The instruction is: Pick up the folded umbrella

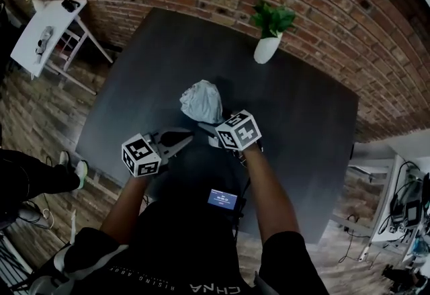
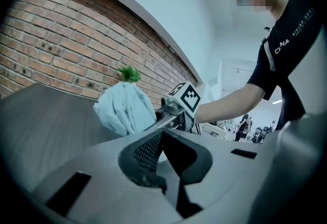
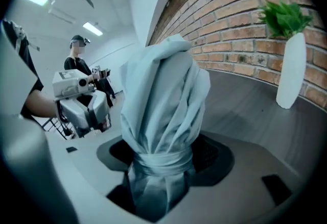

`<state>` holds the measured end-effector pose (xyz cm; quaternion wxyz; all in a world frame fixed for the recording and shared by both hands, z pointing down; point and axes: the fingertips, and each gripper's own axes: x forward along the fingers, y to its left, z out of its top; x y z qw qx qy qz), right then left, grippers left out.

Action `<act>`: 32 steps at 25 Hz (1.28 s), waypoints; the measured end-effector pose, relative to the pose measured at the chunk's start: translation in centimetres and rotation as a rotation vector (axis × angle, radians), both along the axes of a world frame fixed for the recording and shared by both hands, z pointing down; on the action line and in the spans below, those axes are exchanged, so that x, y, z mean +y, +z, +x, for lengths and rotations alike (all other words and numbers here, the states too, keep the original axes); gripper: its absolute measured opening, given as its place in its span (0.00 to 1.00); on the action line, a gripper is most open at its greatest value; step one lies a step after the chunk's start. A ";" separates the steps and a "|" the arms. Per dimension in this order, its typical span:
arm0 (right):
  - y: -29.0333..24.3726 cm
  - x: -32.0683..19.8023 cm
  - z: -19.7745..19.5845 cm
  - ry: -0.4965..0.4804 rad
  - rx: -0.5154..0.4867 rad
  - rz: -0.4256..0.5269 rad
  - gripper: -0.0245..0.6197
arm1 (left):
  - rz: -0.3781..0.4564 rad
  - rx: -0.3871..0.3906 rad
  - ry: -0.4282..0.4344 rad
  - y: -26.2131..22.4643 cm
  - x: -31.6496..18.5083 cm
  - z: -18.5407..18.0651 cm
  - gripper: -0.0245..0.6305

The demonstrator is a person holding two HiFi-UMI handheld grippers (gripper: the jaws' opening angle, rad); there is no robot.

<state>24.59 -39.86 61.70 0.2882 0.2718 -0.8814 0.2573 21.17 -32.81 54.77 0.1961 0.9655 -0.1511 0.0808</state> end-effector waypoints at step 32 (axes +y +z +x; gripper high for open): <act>-14.3 7.3 4.7 0.328 -0.662 0.147 0.51 | 0.125 0.009 -0.058 -4.3 4.7 0.5 0.04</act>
